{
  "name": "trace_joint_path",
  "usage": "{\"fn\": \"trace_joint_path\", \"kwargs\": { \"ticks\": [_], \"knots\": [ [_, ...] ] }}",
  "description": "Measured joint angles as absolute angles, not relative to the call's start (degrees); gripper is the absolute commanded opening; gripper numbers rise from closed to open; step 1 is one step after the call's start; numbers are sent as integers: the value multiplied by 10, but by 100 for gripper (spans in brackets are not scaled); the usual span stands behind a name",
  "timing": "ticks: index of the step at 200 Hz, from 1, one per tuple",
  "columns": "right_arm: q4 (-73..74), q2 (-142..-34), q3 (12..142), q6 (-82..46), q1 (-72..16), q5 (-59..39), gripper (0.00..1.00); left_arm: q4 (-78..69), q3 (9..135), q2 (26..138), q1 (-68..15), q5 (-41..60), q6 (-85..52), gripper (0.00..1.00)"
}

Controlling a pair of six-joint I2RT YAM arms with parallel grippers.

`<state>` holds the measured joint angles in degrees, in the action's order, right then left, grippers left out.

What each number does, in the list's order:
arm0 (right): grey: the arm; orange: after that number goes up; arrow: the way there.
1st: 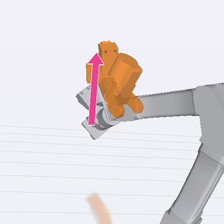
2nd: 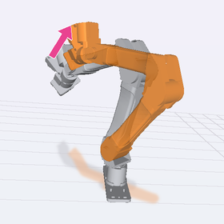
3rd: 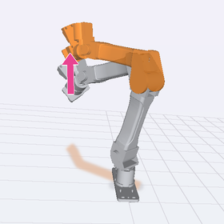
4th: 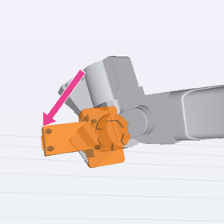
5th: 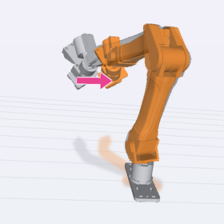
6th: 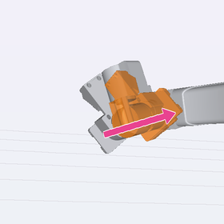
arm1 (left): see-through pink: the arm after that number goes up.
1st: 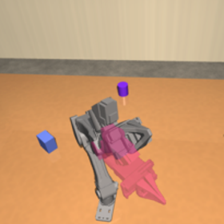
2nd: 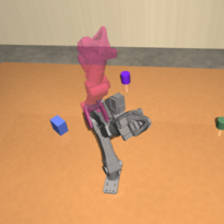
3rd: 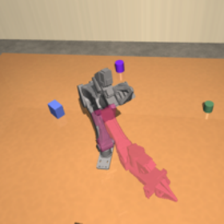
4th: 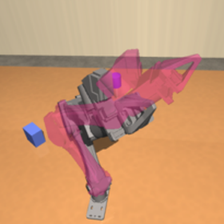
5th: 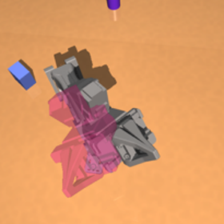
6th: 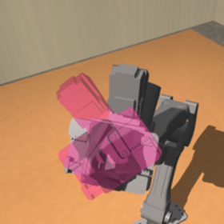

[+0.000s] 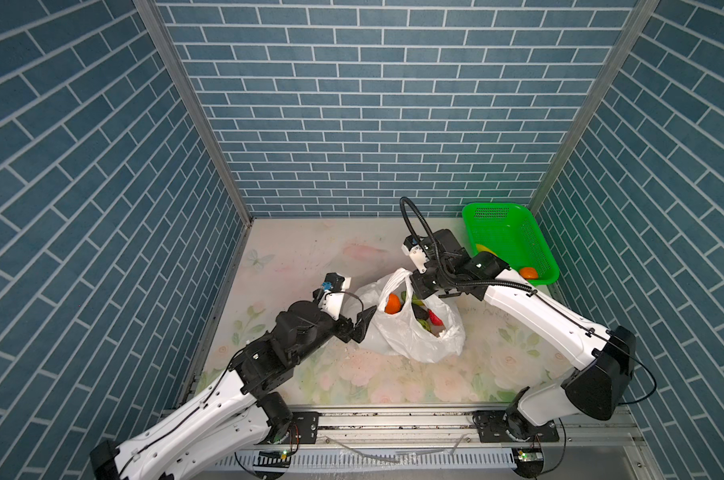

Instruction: Untie the knot of the plastic bag and take out the fruit

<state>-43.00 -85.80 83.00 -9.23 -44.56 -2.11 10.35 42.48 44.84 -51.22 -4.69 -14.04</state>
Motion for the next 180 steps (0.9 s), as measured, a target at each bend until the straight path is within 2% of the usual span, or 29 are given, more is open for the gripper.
{"fn": "trace_joint_path", "kwargs": {
  "ticks": [33, 59, 111, 144, 180],
  "knots": [
    [-447, -855, 839, -93, -428, -34, 0, 78, 465, 543, -587, -70, -172, 100],
    [-455, -843, 839, -100, -415, -46, 0, 57, 481, 582, -619, -127, -199, 100],
    [-460, -796, 838, -107, -398, -67, 0, 69, 510, 656, -623, -269, -248, 100],
    [-467, -769, 837, -112, -379, -80, 0, 86, 509, 703, -606, -312, -263, 100],
    [-479, -750, 829, -116, -348, -81, 0, 169, 519, 730, -590, -358, -271, 100]
  ]
}}
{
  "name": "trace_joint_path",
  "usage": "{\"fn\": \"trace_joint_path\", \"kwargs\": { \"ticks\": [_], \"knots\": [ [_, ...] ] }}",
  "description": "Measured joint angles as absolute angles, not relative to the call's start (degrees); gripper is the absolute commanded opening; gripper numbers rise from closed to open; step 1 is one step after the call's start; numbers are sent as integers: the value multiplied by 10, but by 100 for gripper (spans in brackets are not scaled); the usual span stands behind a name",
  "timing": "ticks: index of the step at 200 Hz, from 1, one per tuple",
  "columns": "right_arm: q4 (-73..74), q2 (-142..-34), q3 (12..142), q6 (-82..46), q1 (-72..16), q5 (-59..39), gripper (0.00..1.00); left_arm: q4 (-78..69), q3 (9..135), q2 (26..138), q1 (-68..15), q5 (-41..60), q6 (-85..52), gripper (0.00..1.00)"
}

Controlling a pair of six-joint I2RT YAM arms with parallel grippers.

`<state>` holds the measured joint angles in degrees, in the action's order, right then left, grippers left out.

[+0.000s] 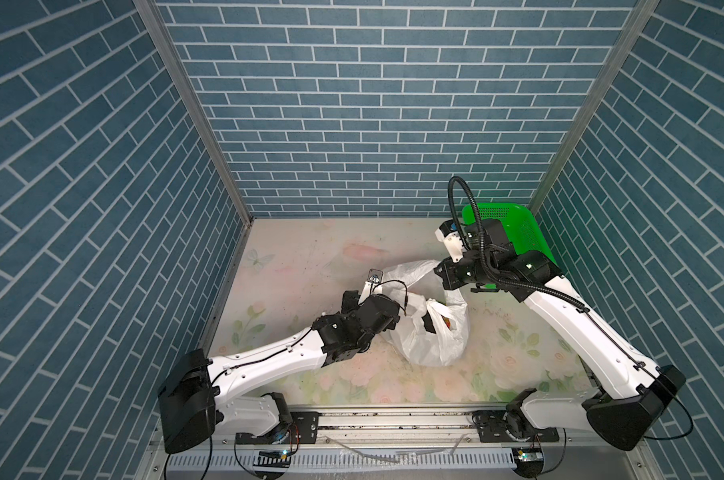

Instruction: Untie the knot of the plastic bag and take out the fruit

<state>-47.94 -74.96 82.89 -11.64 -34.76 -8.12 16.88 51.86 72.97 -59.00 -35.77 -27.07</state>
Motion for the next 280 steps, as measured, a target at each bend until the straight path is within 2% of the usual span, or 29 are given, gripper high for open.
{"fn": "trace_joint_path", "kwargs": {
  "ticks": [58, 85, 143, 185, 212, 280],
  "knots": [
    [-487, -739, 807, -117, -330, -94, 0, 232, 510, 635, -535, -377, -246, 100],
    [-486, -739, 807, -117, -330, -106, 0, 221, 509, 591, -535, -337, -203, 100],
    [-479, -744, 807, -117, -330, -129, 0, 206, 522, 534, -535, -181, -123, 100],
    [-471, -756, 807, -117, -330, -146, 0, 200, 636, 621, -535, -92, -83, 100],
    [-469, -761, 808, -117, -330, -154, 0, 196, 672, 696, -535, -70, -76, 100],
    [-458, -759, 811, -117, -330, -183, 0, 208, 686, 815, -507, -189, -95, 100]
  ]
}}
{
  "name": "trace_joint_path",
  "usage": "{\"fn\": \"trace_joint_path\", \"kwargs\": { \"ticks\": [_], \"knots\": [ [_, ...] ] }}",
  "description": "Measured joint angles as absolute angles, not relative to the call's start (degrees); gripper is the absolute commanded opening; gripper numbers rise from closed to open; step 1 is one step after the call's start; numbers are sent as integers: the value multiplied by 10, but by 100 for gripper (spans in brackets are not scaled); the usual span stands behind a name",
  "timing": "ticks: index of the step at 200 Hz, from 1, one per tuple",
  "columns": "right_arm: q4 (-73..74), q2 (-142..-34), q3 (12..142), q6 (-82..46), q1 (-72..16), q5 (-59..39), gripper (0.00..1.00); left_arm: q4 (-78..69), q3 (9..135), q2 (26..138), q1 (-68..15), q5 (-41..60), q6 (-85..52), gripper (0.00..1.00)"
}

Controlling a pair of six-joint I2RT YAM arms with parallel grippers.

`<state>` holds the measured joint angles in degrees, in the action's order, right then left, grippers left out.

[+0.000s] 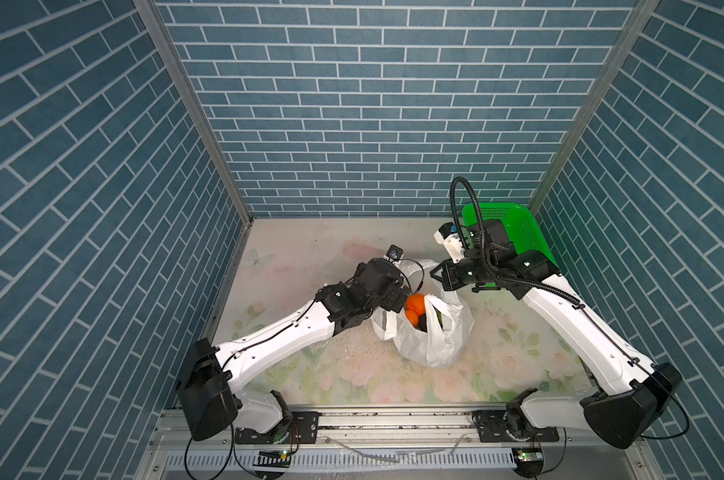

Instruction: Untie the knot of the plastic bag and take out the fruit

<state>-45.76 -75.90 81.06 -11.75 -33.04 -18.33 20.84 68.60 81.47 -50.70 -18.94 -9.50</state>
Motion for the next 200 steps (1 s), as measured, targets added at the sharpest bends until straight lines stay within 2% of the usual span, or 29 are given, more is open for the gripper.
{"fn": "trace_joint_path", "kwargs": {
  "ticks": [38, 51, 60, 86, 119, 200],
  "knots": [
    [-450, -758, 811, -117, -330, -198, 0, 178, 697, 867, -449, -153, -118, 99],
    [-449, -758, 811, -117, -330, -199, 0, 173, 697, 882, -439, -135, -124, 91],
    [-448, -758, 811, -117, -330, -200, 0, 172, 697, 889, -435, -125, -125, 81],
    [-447, -759, 811, -116, -330, -198, 0, 180, 698, 894, -426, -102, -131, 39],
    [-439, -762, 811, -105, -329, -199, 0, 191, 695, 861, -401, -68, -125, 0],
    [-398, -864, 876, -55, -307, -229, 0, 312, 695, 761, -386, -20, -137, 0]
  ]
}}
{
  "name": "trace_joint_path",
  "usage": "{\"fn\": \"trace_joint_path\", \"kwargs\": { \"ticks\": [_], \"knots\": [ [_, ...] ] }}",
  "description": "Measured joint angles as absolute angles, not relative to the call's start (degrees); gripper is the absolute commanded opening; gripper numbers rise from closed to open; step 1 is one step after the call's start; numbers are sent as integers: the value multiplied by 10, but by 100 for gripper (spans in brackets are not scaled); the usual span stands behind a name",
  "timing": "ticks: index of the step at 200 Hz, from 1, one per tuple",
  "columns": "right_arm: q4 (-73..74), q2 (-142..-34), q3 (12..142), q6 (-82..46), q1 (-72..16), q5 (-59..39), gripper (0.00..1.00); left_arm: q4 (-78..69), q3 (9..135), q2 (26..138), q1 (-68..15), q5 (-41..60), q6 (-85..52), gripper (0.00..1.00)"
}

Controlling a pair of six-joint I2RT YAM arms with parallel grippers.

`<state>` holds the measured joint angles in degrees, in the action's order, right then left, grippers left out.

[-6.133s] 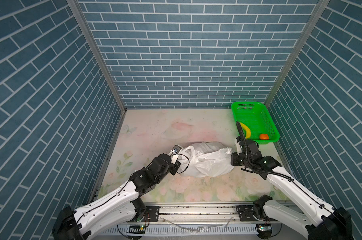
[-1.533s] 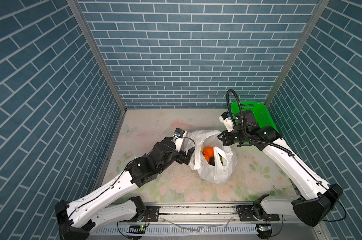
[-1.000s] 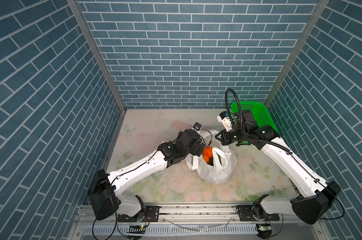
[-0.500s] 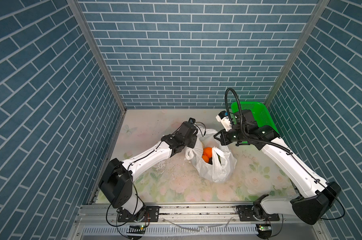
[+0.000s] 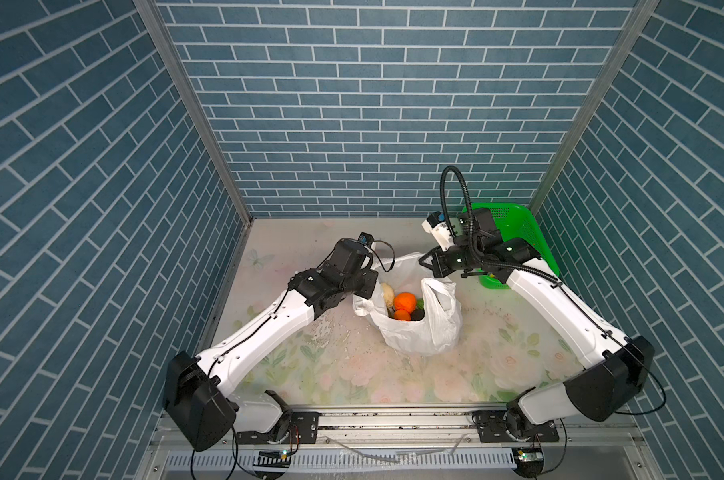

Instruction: Untie the knot of the plastic bag and take out the fruit

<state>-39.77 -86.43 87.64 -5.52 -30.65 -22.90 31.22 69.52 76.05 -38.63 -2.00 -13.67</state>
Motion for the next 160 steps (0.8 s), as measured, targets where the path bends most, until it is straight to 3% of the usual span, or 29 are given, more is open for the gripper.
{"fn": "trace_joint_path", "kwargs": {
  "ticks": [63, 86, 107, 126, 160],
  "knots": [
    [-404, -1010, 1035, -19, -312, -279, 0, 351, 666, 681, -411, 3, -232, 0],
    [-436, -1042, 1080, -10, -312, -280, 45, 356, 644, 659, -424, -1, -270, 0],
    [-467, -1048, 1101, -8, -291, -258, 70, 371, 630, 638, -428, -2, -294, 0],
    [-497, -1042, 1117, -12, -279, -247, 78, 370, 630, 631, -428, -2, -305, 0],
    [-553, -995, 1127, -35, -275, -242, 81, 364, 630, 632, -429, 5, -314, 0]
  ]
}}
